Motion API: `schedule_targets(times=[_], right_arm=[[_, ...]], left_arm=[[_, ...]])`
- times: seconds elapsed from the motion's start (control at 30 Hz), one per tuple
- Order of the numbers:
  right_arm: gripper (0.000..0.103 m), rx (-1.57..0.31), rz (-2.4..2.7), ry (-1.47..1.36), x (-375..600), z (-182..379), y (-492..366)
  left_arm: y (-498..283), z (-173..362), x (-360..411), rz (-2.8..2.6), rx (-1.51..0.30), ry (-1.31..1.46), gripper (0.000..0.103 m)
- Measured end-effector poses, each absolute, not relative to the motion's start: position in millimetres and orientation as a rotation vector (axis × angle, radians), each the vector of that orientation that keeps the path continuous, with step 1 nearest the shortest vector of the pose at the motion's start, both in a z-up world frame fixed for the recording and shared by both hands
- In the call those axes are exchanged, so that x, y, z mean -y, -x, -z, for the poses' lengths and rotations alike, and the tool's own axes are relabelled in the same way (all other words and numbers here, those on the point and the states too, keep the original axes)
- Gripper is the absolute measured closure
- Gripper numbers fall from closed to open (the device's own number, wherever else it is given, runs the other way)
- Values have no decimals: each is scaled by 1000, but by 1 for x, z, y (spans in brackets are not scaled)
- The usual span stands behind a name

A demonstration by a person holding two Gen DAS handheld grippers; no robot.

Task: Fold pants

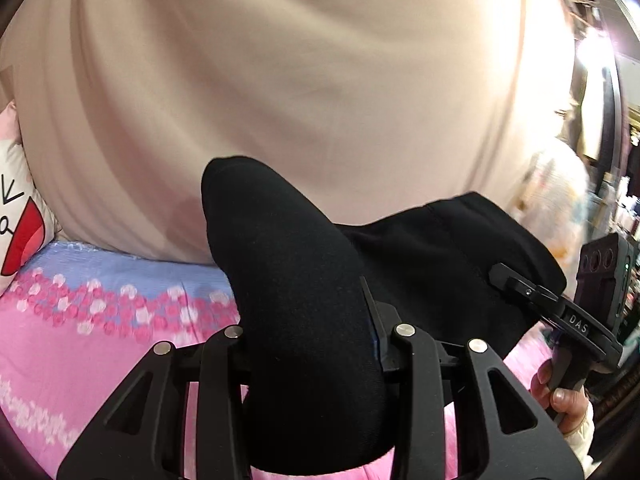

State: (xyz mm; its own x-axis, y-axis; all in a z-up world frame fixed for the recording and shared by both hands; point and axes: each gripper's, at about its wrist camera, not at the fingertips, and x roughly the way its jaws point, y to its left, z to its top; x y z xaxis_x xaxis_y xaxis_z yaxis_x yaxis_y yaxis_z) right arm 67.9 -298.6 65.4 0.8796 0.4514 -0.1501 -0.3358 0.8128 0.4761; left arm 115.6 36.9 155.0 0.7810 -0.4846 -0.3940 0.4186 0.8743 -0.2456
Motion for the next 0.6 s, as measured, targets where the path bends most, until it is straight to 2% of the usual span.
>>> schedule_targets(times=[0.2,0.33,0.37,0.4,0.43,0.47,0.5,0.6], right_arm=[[67,-384,-403,-566,324,19,-177],[66,-570,-358,-667,333,103,-225],[61,-631,-333,-680,333,126,-233],[55,-665,-309,-704,336,139,-234],[46,-703,-322,-756,341,142,-237],[40,-721,-344,-793,349,141,-234],[39,-715,-308,-779,354,138,-228],[38,-636,-126,-670,373,117,-181]], left_arm=[[-209,-87,-3,397,-495,73,68],[-261,-12,15,376,-625,12,68],[-275,13,16,381,-692,21,67],[-283,32,14,351,-724,27,62],[-286,44,9,317,-723,38,45],[-287,50,4,298,-719,47,35],[-289,55,-3,244,-745,44,15],[-280,42,-33,178,-759,51,13]])
